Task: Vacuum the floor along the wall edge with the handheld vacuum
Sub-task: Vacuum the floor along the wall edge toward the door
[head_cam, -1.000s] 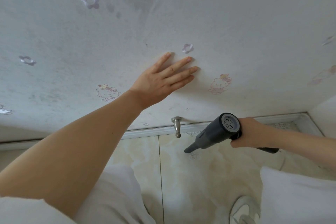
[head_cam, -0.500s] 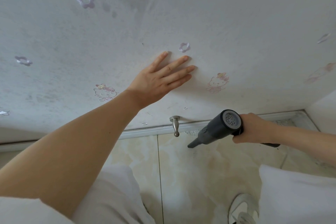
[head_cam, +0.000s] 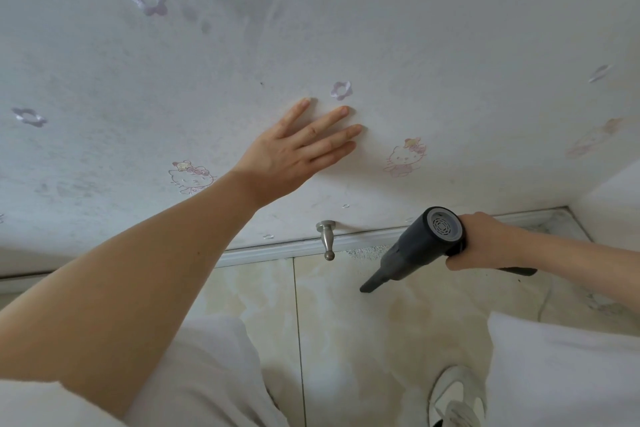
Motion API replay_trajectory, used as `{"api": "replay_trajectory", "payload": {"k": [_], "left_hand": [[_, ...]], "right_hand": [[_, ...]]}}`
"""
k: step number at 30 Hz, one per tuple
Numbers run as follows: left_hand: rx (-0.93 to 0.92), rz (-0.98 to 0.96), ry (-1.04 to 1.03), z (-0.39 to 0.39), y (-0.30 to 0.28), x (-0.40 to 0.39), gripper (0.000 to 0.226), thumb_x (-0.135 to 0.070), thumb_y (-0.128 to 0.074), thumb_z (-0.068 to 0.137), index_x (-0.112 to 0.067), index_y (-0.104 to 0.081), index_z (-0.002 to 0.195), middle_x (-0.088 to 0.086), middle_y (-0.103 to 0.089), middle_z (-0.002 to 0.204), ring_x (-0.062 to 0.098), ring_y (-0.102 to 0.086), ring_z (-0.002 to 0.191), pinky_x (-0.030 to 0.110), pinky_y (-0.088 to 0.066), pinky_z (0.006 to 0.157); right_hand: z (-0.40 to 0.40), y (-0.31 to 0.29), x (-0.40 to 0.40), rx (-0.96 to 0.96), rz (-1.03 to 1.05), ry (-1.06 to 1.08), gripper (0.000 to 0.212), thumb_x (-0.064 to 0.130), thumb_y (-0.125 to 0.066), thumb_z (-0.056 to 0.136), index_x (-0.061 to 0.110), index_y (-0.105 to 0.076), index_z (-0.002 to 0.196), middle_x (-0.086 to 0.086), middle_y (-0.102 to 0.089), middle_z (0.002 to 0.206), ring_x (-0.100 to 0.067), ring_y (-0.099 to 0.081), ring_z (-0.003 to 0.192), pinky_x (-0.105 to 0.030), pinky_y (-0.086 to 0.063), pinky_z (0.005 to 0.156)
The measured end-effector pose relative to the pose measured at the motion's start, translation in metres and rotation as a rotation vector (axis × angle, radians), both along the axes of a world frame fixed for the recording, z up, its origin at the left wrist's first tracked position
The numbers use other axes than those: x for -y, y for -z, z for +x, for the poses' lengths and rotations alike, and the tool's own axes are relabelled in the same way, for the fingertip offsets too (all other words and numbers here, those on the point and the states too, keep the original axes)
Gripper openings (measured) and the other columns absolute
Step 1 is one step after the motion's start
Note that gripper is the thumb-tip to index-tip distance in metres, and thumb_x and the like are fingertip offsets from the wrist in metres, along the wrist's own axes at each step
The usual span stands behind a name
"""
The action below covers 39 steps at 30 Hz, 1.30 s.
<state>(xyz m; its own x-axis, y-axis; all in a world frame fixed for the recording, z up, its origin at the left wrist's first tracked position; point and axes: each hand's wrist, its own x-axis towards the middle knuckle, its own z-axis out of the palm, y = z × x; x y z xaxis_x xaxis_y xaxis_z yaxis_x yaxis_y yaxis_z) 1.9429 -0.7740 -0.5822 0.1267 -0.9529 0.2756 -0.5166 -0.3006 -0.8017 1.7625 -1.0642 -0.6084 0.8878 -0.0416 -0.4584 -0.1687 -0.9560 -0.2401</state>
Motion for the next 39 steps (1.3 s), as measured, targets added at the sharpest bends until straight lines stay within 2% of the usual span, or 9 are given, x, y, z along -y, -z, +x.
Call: {"api": "replay_trajectory", "payload": {"k": [6,15,19,23,27,31,34,39], "left_hand": [[0.024,0.005,0.001,0.001,0.0,0.0,0.059,-0.017,-0.024,0.101,-0.02,-0.01,0.159,0.0,-0.005,0.166,0.027,-0.011,0.151,0.057,-0.002,0.119],[0.008,0.004,-0.015,0.0,0.0,0.0,0.062,-0.019,-0.026,0.1,-0.019,-0.007,0.159,0.001,-0.002,0.166,0.028,-0.008,0.152,0.057,0.004,0.118],[0.015,0.015,-0.02,0.001,-0.001,0.0,0.063,-0.019,-0.025,0.099,-0.019,-0.006,0.159,0.0,-0.002,0.166,0.028,-0.009,0.152,0.058,0.001,0.119],[0.008,0.007,-0.01,-0.001,-0.001,0.0,0.06,-0.018,-0.021,0.1,-0.02,-0.009,0.159,0.0,-0.005,0.166,0.027,-0.011,0.151,0.057,-0.004,0.119],[0.003,0.008,-0.003,-0.001,0.0,0.0,0.058,-0.017,-0.022,0.102,-0.02,-0.01,0.159,0.0,-0.006,0.166,0.027,-0.012,0.151,0.057,-0.006,0.118],[-0.002,0.02,-0.005,-0.002,-0.001,0.0,0.057,-0.015,-0.011,0.103,-0.019,-0.01,0.159,0.0,-0.006,0.166,0.027,-0.012,0.151,0.056,-0.006,0.118],[-0.017,0.016,-0.008,-0.002,-0.001,0.0,0.057,-0.012,-0.005,0.103,-0.019,-0.01,0.159,0.0,-0.006,0.166,0.027,-0.012,0.151,0.056,-0.004,0.118],[-0.032,0.029,-0.025,-0.004,-0.003,0.0,0.059,-0.016,-0.009,0.1,-0.019,-0.007,0.159,0.0,-0.003,0.166,0.027,-0.01,0.151,0.056,-0.004,0.118]], "right_hand": [[0.001,0.001,0.006,0.017,-0.009,0.027,0.023,0.021,-0.067,0.07,0.023,-0.044,0.065,0.008,-0.054,0.063,-0.006,-0.047,0.057,-0.016,-0.033,0.051],[0.001,-0.003,0.011,-0.012,0.032,0.063,0.027,0.019,-0.069,0.069,0.022,-0.043,0.06,0.009,-0.051,0.058,-0.006,-0.046,0.052,-0.016,-0.033,0.049],[0.001,-0.003,0.013,0.0,0.008,0.068,0.026,0.02,-0.068,0.069,0.022,-0.043,0.061,0.007,-0.052,0.059,-0.006,-0.047,0.055,-0.018,-0.034,0.051],[0.002,-0.004,0.011,0.038,-0.027,0.049,0.026,0.019,-0.066,0.072,0.023,-0.042,0.063,0.006,-0.054,0.063,-0.011,-0.048,0.061,-0.013,-0.032,0.049],[0.004,-0.004,0.005,0.022,0.006,0.041,0.026,0.018,-0.066,0.072,0.022,-0.042,0.063,0.008,-0.052,0.062,-0.006,-0.045,0.056,-0.011,-0.037,0.049],[0.006,-0.001,0.0,0.004,0.021,0.016,0.024,0.021,-0.066,0.072,0.024,-0.043,0.064,0.007,-0.055,0.065,-0.005,-0.048,0.058,-0.014,-0.034,0.051],[0.008,0.001,-0.001,0.018,0.022,0.011,0.025,0.021,-0.066,0.073,0.025,-0.042,0.064,0.006,-0.056,0.067,-0.011,-0.051,0.063,-0.015,-0.034,0.053],[0.008,0.003,-0.002,0.04,0.011,0.01,0.03,0.019,-0.065,0.076,0.026,-0.039,0.065,0.01,-0.052,0.064,-0.013,-0.05,0.065,-0.014,-0.031,0.051]]}}
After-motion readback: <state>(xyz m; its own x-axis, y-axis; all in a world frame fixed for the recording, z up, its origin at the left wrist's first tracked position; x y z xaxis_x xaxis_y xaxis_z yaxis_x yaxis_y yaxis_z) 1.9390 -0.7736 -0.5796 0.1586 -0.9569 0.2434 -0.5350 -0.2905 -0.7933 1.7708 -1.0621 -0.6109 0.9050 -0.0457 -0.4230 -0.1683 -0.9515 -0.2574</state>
